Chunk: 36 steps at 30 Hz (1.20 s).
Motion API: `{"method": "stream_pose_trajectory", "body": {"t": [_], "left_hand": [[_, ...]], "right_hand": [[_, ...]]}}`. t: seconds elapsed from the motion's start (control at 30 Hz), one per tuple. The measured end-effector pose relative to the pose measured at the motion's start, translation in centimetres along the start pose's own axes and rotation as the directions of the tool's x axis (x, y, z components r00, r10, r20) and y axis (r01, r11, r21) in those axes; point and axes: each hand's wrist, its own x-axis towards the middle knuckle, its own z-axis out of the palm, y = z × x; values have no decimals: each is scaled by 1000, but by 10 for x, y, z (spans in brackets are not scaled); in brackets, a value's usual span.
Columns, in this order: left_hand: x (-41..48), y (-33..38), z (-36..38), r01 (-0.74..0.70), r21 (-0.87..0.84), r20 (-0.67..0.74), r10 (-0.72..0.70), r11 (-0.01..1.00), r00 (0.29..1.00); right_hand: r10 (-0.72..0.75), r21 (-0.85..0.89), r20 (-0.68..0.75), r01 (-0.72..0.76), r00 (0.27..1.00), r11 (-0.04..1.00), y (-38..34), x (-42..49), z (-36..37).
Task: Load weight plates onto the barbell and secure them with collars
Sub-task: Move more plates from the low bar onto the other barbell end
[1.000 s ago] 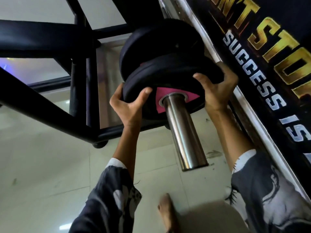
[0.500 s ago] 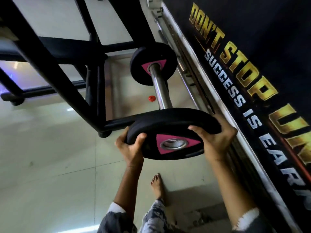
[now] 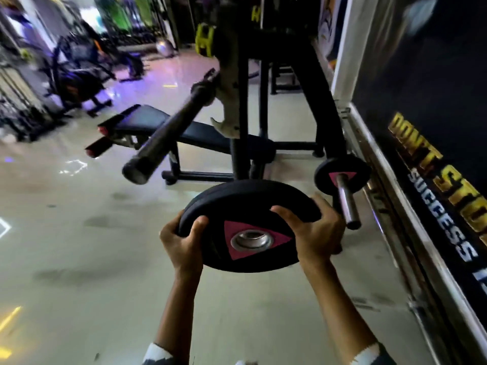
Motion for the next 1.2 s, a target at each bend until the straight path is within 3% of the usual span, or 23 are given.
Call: {"method": "stream_pose_trajectory", "body": {"t": [0.23, 0.43, 0.6, 0.8, 0.97, 1.2], "left_hand": [[103, 4, -104, -95, 45, -48, 97, 994, 994], [191, -18, -138, -112, -38, 83, 115, 993, 990], [222, -47, -126, -12, -125, 201, 38, 992, 979], [251, -75, -93, -11, -169, 238, 51, 985, 970], [288, -100, -59, -12, -185, 291, 66, 983, 954], [340, -144, -2, -17, -170, 279, 64, 985, 958]], "right_hand": [[-46, 47, 6, 46, 999, 998, -68, -15, 127], [2, 25, -104, 0, 995, 1000, -93, -19, 209], [4, -14, -171, -7, 985, 1000, -94, -9, 222], [-22, -61, -248, 7, 969, 998, -73, 16, 245], [10, -27, -248, -17, 969, 1000, -45, 49, 267], [-32, -155, -216, -2, 976, 988, 6, 121, 306]]}}
